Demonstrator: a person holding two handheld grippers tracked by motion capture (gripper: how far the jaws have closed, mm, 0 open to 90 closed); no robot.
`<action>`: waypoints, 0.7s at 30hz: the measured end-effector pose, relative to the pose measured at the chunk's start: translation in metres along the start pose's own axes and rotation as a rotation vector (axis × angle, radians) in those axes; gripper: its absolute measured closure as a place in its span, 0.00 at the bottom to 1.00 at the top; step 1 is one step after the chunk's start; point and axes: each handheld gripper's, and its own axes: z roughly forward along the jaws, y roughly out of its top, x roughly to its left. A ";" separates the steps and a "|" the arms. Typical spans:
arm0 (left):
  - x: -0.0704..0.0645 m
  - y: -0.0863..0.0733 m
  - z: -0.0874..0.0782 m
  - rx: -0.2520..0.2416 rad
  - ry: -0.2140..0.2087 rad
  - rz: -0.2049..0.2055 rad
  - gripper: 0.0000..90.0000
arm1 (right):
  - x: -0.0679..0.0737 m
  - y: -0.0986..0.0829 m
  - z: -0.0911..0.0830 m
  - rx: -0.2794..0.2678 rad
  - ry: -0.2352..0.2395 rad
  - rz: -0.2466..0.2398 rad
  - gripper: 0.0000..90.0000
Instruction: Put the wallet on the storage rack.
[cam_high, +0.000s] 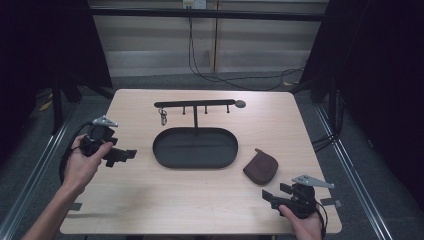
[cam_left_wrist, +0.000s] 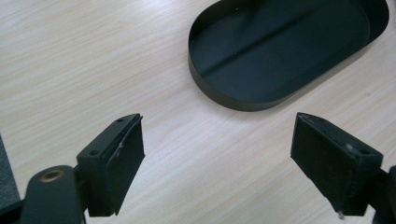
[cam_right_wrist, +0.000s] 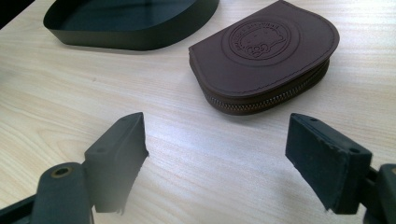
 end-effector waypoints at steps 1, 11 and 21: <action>-0.001 -0.004 0.000 -0.008 0.003 0.004 0.19 | 0.000 0.000 0.000 0.002 -0.001 0.000 0.22; -0.011 -0.045 0.008 -0.028 -0.034 0.013 0.19 | -0.002 0.000 0.000 0.004 0.000 0.010 0.22; -0.016 -0.072 0.008 -0.098 -0.072 -0.035 0.22 | -0.005 0.001 0.000 0.020 -0.015 0.032 0.23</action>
